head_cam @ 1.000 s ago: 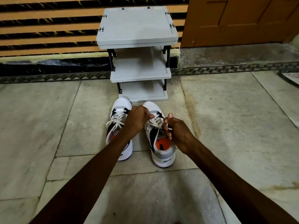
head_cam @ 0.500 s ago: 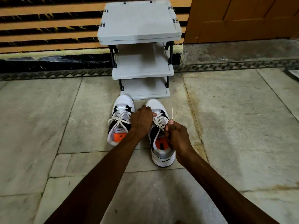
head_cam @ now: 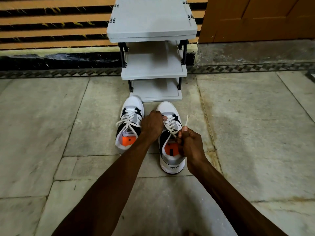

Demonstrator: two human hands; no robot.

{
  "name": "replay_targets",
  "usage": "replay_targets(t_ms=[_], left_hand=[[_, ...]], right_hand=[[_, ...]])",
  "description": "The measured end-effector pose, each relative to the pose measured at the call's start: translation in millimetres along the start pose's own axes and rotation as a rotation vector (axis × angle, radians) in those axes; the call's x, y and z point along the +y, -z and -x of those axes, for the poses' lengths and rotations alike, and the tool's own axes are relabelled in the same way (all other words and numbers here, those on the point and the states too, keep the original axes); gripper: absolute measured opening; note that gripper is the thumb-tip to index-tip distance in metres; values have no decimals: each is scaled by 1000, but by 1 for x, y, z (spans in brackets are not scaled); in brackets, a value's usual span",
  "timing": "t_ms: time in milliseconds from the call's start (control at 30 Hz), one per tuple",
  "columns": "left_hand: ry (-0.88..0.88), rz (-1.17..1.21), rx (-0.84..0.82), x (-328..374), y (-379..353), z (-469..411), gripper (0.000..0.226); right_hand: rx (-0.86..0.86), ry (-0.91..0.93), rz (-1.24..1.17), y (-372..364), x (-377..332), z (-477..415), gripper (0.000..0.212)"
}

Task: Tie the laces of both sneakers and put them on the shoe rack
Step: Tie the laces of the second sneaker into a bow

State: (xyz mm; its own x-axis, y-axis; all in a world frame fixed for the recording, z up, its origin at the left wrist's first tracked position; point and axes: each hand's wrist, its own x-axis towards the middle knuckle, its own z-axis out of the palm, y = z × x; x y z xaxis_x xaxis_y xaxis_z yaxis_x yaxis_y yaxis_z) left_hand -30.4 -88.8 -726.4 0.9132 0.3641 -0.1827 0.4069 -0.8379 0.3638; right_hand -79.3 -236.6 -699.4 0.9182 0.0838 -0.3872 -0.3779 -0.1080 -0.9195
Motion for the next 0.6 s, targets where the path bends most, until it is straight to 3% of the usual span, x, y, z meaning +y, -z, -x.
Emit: replay_targets(t_ms=[233,367,467,600], left_hand=[[6,34,-8,-1,2,2,32],[-60,-41,20,-5,16,9,43],[-130,-112,112,-16,29,28,39],[-201,-88,142,-33,38,57,28]], right_hand=[[-46,-11,74,3,-6,2,47],[-207,521,695,20,1,17,35],[-294,614,1239,22,12,26,42],[-343,676,1391,13,14,27,40]])
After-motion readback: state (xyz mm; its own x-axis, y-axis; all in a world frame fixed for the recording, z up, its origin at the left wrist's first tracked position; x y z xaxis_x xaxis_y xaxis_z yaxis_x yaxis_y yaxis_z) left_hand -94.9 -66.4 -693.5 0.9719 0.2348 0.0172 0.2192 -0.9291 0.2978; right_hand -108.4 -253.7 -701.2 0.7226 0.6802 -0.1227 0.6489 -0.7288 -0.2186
